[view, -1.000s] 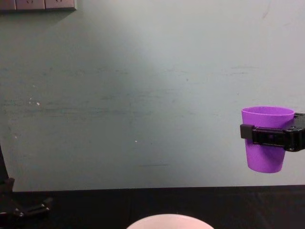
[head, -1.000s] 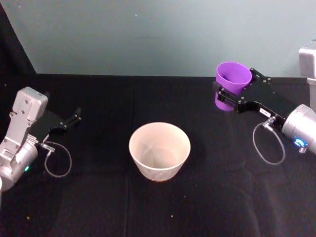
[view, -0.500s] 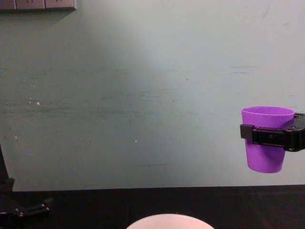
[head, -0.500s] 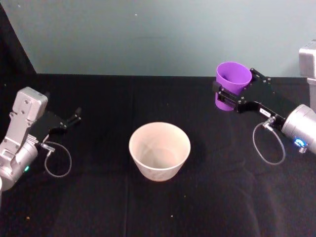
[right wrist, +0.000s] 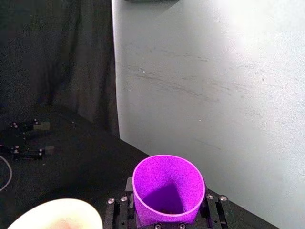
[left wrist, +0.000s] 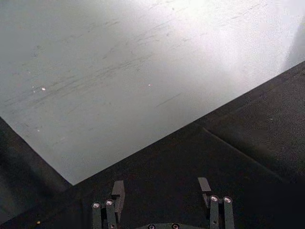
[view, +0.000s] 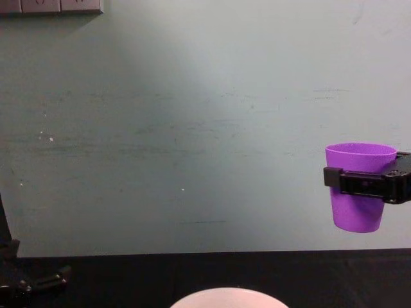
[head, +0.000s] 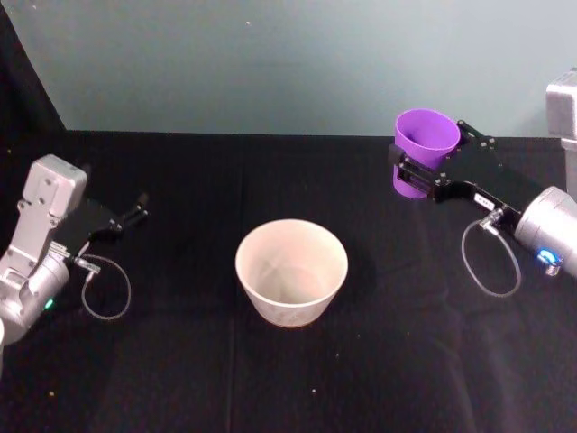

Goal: Pick up the cup and pour the mung beans from the cup into the bowl.

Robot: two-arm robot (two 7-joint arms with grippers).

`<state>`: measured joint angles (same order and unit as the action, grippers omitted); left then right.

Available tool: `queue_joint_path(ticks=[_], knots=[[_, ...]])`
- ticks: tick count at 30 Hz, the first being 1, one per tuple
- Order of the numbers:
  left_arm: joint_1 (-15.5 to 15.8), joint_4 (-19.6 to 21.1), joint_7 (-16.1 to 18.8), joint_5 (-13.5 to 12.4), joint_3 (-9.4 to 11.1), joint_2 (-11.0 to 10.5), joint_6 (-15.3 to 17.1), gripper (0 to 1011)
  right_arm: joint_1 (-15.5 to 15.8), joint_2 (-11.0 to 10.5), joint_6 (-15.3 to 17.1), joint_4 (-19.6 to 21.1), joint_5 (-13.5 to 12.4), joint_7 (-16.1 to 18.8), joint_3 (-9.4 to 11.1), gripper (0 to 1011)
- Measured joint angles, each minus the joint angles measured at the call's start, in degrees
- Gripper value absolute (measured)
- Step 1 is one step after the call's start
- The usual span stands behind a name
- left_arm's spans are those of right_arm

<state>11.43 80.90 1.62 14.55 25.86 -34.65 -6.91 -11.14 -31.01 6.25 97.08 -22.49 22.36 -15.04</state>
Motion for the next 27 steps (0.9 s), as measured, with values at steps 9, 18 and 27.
queue_joint_path(ticks=[9, 18, 27], knots=[[0.0, 0.0, 0.0, 0.0, 0.0, 0.0, 0.0, 1000, 0.0, 0.0, 0.0, 0.0, 0.0, 0.0, 0.0, 746], [0.0, 0.0, 0.0, 0.0, 0.0, 0.0, 0.0, 1000, 0.0, 0.0, 0.0, 0.0, 0.0, 0.0, 0.0, 746], [0.0, 0.0, 0.0, 0.0, 0.0, 0.0, 0.0, 1000, 0.0, 0.0, 0.0, 0.0, 0.0, 0.0, 0.0, 744]])
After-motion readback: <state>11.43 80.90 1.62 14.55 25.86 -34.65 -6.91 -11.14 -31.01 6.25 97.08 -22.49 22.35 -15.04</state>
